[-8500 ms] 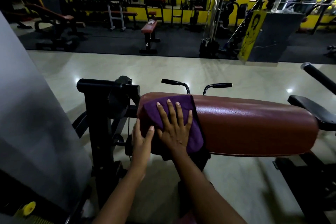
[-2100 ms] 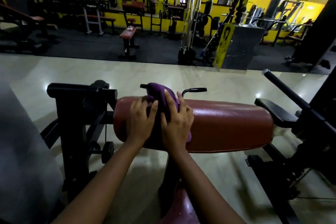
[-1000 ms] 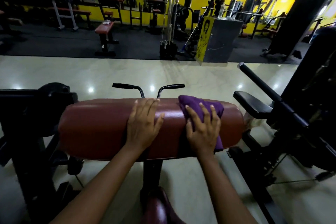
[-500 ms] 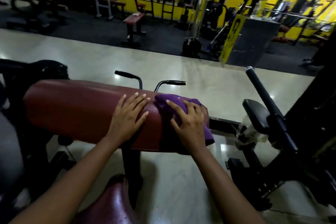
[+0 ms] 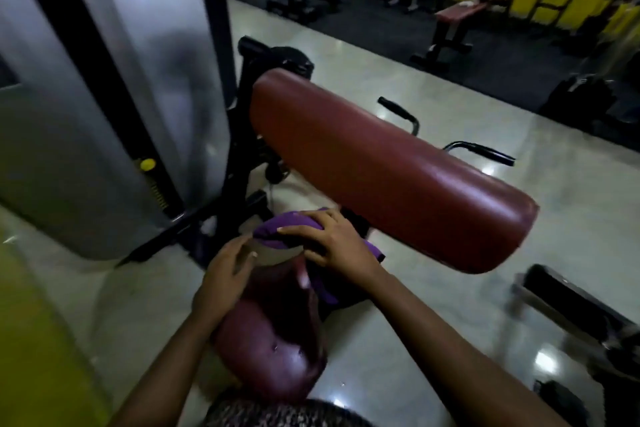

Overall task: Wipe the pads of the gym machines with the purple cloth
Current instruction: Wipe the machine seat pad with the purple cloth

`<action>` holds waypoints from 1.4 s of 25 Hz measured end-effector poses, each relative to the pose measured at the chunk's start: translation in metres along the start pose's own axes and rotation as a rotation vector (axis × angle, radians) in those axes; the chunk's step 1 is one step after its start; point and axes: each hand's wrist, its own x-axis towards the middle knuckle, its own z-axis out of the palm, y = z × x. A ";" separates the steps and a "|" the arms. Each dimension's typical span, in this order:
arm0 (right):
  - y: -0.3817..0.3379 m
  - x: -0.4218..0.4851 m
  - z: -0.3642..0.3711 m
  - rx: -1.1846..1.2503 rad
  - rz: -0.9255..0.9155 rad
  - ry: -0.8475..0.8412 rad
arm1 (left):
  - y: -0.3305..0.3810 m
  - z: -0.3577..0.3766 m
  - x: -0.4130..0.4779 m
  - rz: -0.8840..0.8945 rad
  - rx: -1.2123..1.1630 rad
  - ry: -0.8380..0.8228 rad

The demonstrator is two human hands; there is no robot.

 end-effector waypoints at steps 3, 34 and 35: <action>-0.005 -0.006 0.048 0.026 -0.083 -0.179 | -0.049 0.004 -0.047 -0.265 -0.081 0.058; 0.072 0.007 0.244 -0.328 -0.223 -0.127 | -0.116 0.195 -0.098 -1.065 -0.447 0.854; 0.061 -0.008 0.247 -0.327 -0.272 -0.118 | -0.116 0.195 -0.097 -1.055 -0.427 0.871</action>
